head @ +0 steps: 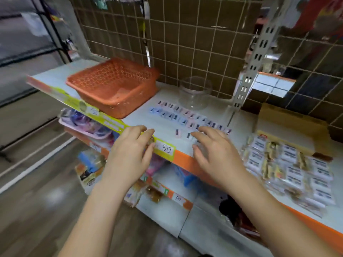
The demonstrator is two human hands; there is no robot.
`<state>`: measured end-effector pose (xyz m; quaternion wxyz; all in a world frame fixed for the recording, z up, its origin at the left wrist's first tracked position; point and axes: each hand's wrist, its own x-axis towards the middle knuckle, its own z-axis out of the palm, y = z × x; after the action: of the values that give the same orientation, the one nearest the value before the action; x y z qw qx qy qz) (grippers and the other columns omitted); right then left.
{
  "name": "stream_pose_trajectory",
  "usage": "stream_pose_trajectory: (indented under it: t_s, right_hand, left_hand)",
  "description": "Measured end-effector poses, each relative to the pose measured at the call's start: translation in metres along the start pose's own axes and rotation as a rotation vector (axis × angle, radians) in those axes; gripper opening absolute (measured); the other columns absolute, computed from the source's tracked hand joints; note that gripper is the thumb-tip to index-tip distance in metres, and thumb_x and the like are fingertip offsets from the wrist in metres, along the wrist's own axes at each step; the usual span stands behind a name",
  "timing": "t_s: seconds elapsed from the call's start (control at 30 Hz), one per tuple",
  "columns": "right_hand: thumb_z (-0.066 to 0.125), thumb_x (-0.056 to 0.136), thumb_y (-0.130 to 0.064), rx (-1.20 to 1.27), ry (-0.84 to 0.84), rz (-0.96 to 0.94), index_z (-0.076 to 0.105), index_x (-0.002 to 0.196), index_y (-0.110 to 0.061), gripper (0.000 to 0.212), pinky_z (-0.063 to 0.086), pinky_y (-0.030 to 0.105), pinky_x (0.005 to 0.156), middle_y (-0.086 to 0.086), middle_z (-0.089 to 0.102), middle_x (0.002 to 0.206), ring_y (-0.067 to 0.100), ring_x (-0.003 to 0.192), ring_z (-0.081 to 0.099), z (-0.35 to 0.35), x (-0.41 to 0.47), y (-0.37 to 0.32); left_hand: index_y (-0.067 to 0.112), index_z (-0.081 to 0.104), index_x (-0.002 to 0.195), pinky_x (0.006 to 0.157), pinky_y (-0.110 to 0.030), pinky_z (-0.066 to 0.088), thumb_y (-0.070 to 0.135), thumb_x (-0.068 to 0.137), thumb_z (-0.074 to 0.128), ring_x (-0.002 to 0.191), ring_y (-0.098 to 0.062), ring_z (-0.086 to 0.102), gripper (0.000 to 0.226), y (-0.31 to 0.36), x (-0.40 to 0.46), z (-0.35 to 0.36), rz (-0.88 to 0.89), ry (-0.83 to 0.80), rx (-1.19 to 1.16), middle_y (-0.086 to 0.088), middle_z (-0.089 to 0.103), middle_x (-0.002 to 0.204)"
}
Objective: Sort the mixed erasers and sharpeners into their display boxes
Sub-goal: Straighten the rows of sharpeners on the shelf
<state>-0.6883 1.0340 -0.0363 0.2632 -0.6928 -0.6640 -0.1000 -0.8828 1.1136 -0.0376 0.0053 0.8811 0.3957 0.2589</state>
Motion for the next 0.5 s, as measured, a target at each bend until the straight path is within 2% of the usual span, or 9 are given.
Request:
stream_pose_trajectory:
  t_s: [0.1, 0.2, 0.33, 0.5]
  right_hand:
    - [0.047, 0.073, -0.023, 0.019, -0.004, -0.017, 0.07, 0.094, -0.006, 0.035, 0.054, 0.042, 0.068, 0.014, 0.068, 0.095, 0.035, 0.081, 0.065, 0.018, 0.033, -0.013]
    - [0.055, 0.071, -0.015, 0.073, -0.005, -0.026, 0.069, 0.096, -0.003, 0.031, 0.053, 0.045, 0.071, 0.018, 0.067, 0.096, 0.039, 0.082, 0.064, 0.037, 0.067, -0.021]
    - [0.045, 0.077, -0.021, 0.189, -0.014, -0.029, 0.067, 0.102, -0.003, 0.037, 0.049, 0.044, 0.081, 0.018, 0.064, 0.103, 0.039, 0.091, 0.059, 0.063, 0.113, -0.027]
    - [0.047, 0.078, -0.018, 0.223, -0.072, -0.023, 0.065, 0.108, -0.001, 0.039, 0.044, 0.042, 0.088, 0.021, 0.061, 0.11, 0.04, 0.099, 0.056, 0.086, 0.162, -0.039]
  left_hand:
    - [0.001, 0.064, 0.107, 0.081, -0.032, 0.034, 0.03, 0.083, 0.04, 0.09, -0.031, 0.053, 0.045, -0.033, 0.01, -0.005, -0.049, 0.016, 0.036, -0.016, 0.062, 0.099]
    - [0.0, 0.064, 0.107, 0.082, -0.039, 0.044, 0.03, 0.083, 0.039, 0.092, -0.036, 0.057, 0.046, -0.065, 0.024, -0.007, -0.098, 0.006, 0.064, -0.018, 0.062, 0.1]
    - [0.002, 0.064, 0.107, 0.082, -0.043, 0.047, 0.033, 0.082, 0.037, 0.095, -0.037, 0.057, 0.049, -0.102, 0.043, -0.009, -0.16, 0.025, 0.085, -0.017, 0.062, 0.103]
    - [0.001, 0.064, 0.109, 0.084, -0.043, 0.046, 0.037, 0.081, 0.033, 0.096, -0.038, 0.056, 0.055, -0.147, 0.067, -0.013, -0.232, 0.036, 0.11, -0.018, 0.062, 0.103]
